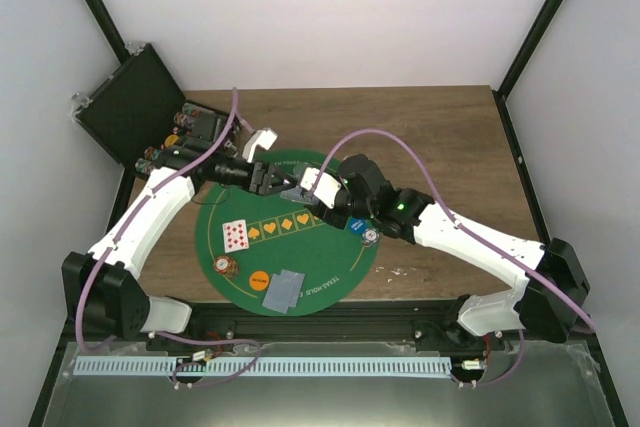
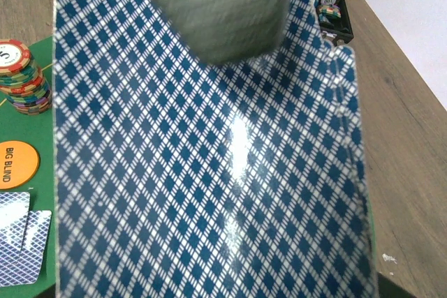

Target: Distribute texas hold em gaming equipment

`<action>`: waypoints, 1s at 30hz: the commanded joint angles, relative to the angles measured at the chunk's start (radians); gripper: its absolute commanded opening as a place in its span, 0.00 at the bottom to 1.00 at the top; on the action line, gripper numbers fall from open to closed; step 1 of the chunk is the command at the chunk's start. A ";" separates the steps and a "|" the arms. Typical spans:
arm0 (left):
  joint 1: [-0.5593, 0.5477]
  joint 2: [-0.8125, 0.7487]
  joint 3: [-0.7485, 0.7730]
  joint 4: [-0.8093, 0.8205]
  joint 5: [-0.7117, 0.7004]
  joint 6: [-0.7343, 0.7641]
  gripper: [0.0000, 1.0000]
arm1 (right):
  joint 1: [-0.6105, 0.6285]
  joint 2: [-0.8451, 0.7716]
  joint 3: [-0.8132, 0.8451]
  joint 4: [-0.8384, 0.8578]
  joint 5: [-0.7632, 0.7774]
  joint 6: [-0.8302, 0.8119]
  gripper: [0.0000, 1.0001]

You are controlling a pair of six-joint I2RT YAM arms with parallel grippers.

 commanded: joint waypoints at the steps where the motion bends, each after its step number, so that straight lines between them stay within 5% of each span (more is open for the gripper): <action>1: 0.035 -0.013 0.071 -0.027 0.014 0.031 0.61 | 0.007 -0.028 0.027 0.006 0.010 -0.013 0.49; 14: -0.006 -0.002 0.029 -0.009 0.026 0.042 0.26 | 0.007 -0.019 0.029 0.004 0.010 -0.014 0.49; 19: -0.009 -0.003 0.060 -0.040 -0.004 0.062 0.00 | 0.007 -0.026 0.026 0.001 0.023 -0.010 0.49; 30: 0.039 -0.037 0.134 -0.187 -0.002 0.196 0.00 | -0.018 -0.032 -0.004 -0.013 0.085 -0.018 0.49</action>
